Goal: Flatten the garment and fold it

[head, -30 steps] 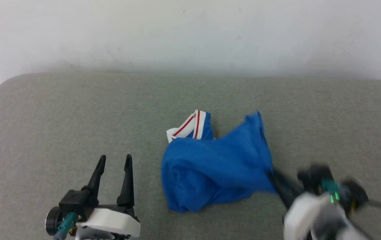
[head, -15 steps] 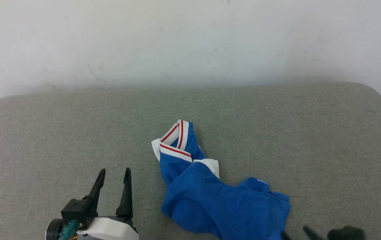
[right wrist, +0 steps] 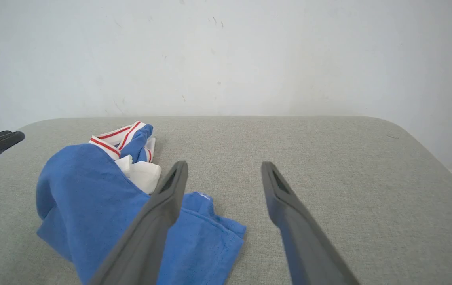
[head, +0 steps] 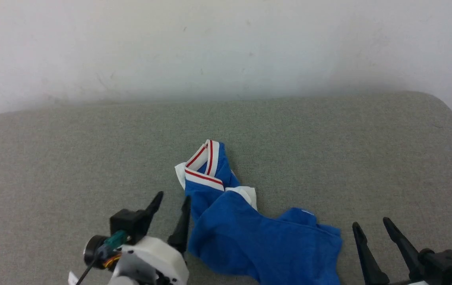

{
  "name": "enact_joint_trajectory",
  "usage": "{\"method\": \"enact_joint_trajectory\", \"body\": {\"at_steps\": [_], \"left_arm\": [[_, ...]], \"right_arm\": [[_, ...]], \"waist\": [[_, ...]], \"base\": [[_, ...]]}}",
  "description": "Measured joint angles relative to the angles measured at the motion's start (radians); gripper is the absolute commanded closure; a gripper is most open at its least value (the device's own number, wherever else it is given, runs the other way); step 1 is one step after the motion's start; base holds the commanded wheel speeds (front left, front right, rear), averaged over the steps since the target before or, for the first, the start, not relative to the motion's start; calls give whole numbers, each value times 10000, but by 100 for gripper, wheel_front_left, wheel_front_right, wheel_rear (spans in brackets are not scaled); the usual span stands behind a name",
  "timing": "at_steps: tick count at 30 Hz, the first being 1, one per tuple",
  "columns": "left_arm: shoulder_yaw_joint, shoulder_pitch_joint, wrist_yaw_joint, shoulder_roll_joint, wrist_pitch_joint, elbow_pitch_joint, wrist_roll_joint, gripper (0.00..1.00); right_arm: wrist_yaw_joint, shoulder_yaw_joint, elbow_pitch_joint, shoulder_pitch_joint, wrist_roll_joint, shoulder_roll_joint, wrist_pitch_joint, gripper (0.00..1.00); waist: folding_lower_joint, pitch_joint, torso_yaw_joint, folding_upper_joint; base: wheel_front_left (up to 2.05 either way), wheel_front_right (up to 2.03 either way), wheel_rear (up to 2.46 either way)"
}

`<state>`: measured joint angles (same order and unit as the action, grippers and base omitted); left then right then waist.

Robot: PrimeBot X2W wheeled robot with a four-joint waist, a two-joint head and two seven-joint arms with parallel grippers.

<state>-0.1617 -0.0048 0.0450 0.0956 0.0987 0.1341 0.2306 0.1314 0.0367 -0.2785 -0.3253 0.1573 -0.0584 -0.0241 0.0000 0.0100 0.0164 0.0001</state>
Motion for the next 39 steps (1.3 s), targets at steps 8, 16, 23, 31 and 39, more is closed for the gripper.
{"method": "enact_joint_trajectory", "body": {"at_steps": [8, 16, 23, 31, 39], "left_arm": [[-1494, -1338, 675, 71, -3196, 121, 560, 0], [-2652, -1714, 779, 777, -4698, 199, 943, 100], [-3450, -732, 790, 1843, -5010, -1432, 1289, 100], [-4270, 1906, 637, 2696, -6195, -2821, 1567, 100], [-3827, 2721, -274, 2541, -5480, -2863, 1802, 0]], "right_arm": [[0, 44, 25, 243, -117, 31, -121, 0], [0, -12, 221, 382, -192, 46, -194, 0], [0, -261, 328, 358, -125, 46, -182, 0], [0, -389, 385, 266, -77, 48, -188, 0], [0, -326, 385, 137, -46, 52, -224, 0]], "waist": [[1, -230, 113, 0], [2, -317, 334, 0], [0, -129, 162, 0], [0, 96, -247, 0], [0, 319, -509, 0]], "base": [[0, 0, 0], [0, 0, 0], [0, 0, 0], [0, 0, 0], [0, 0, 0]]}}
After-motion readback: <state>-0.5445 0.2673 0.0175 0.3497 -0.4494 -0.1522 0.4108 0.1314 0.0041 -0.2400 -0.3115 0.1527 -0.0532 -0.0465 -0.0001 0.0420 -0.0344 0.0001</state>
